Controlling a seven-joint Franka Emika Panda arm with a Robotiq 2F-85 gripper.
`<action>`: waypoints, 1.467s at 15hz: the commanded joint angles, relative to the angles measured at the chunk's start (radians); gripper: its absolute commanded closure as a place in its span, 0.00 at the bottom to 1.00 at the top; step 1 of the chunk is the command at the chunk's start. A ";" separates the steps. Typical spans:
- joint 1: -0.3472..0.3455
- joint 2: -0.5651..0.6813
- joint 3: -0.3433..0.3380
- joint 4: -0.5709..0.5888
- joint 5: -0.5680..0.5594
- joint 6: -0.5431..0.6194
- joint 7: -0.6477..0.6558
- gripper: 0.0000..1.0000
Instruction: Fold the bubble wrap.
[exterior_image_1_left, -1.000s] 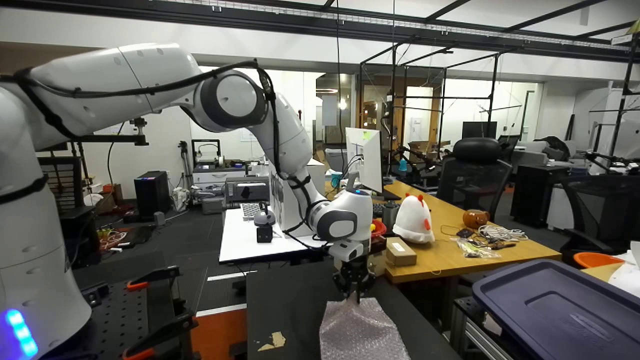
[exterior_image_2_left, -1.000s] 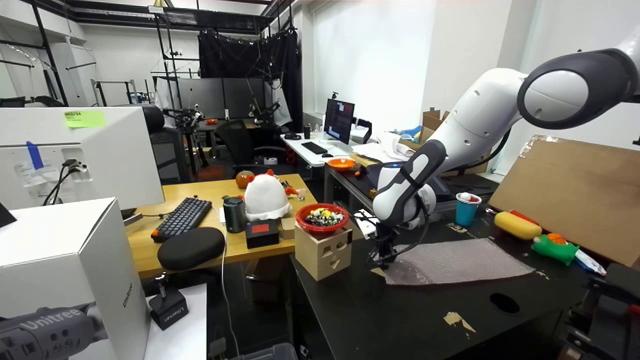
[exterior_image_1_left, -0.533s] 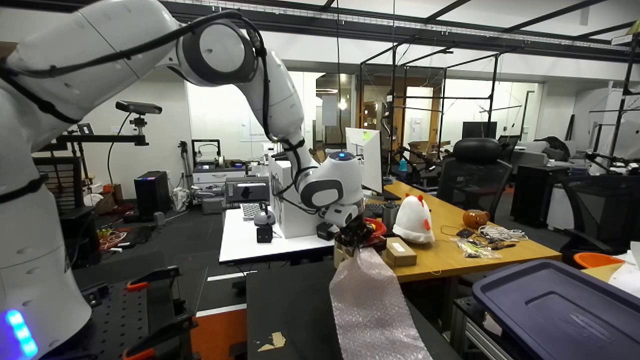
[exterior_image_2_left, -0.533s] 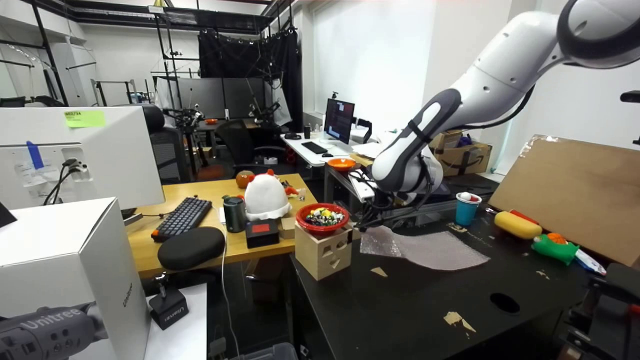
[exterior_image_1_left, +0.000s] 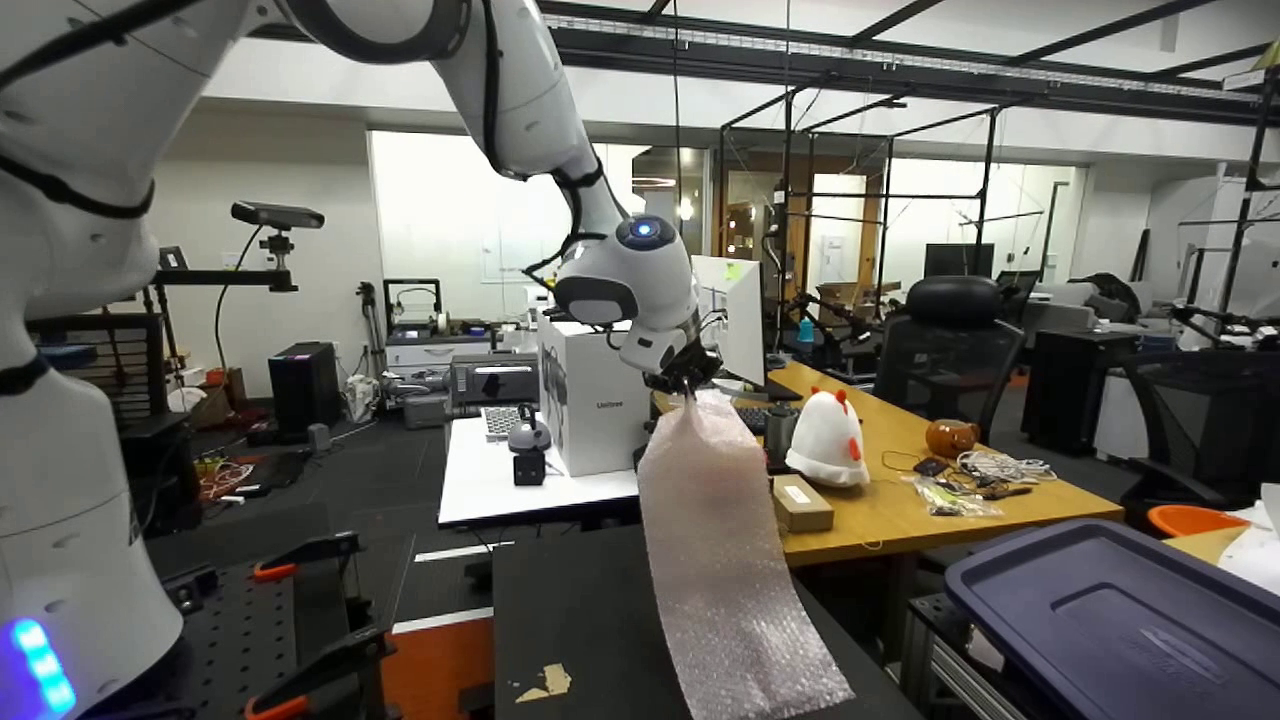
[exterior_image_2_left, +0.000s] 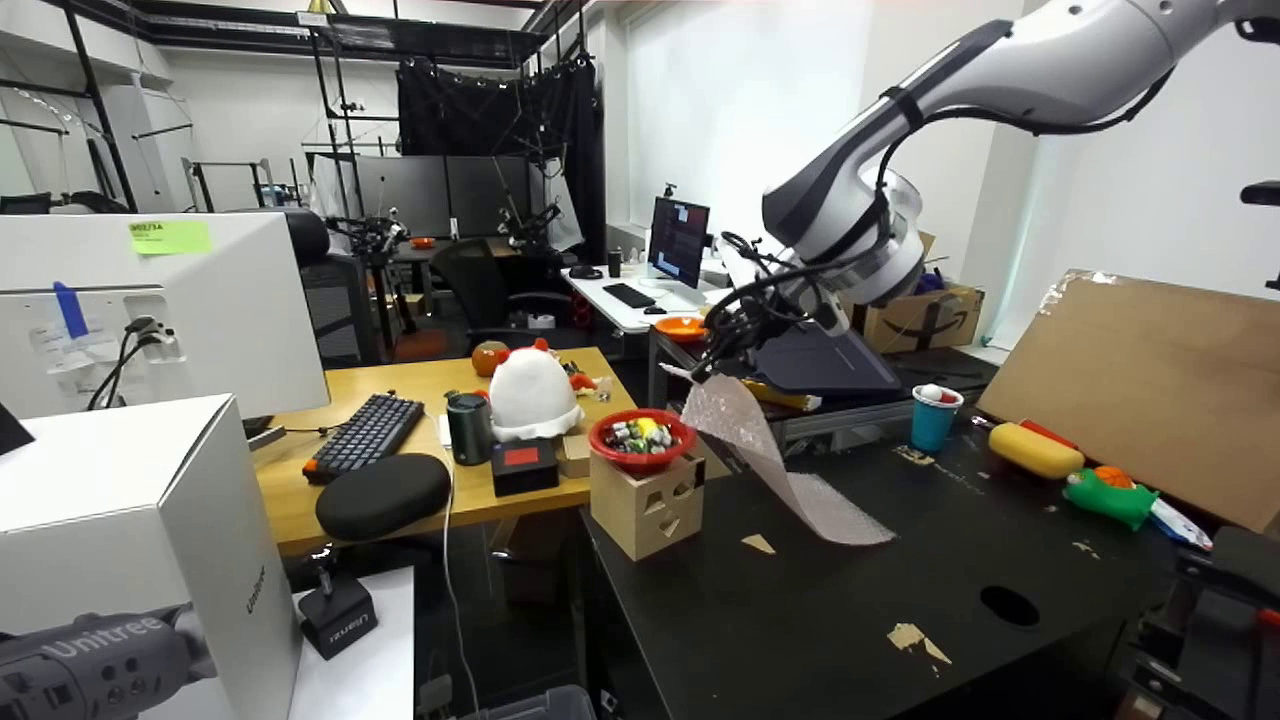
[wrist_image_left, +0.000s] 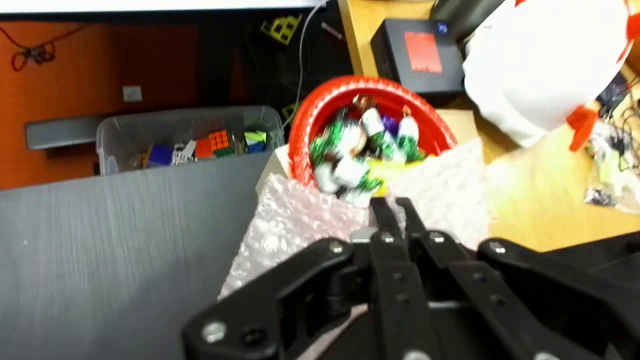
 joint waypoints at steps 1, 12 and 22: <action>-0.259 0.022 0.269 -0.093 0.099 0.043 -0.170 0.99; -0.717 0.513 0.622 -0.150 0.091 0.058 -0.684 0.99; -0.786 0.839 0.590 -0.084 0.019 -0.047 -0.936 0.99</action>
